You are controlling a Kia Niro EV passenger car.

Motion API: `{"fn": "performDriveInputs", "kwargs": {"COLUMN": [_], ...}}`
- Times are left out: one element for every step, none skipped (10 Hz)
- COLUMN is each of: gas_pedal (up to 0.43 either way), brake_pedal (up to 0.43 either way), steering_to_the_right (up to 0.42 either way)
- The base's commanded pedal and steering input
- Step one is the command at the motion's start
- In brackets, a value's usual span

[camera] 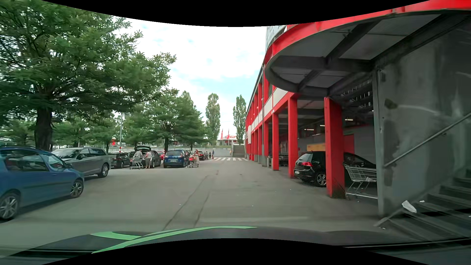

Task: Follow the waypoints while adhering to traffic rules and regulations

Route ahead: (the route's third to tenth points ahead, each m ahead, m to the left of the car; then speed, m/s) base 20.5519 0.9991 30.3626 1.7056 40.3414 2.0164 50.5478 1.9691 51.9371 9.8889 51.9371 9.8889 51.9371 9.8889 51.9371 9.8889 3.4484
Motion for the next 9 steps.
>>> {"fn": "performDriveInputs", "kwargs": {"gas_pedal": [0.028, 0.028, 0.028, 0.028, 0.028, 0.028, 0.028, 0.020, 0.020], "brake_pedal": [0.000, 0.000, 0.000, 0.000, 0.000, 0.000, 0.000, 0.000, 0.000], "steering_to_the_right": [0.000, 0.000, 0.000, 0.000, 0.000, 0.000, 0.000, 0.000, 0.001]}}
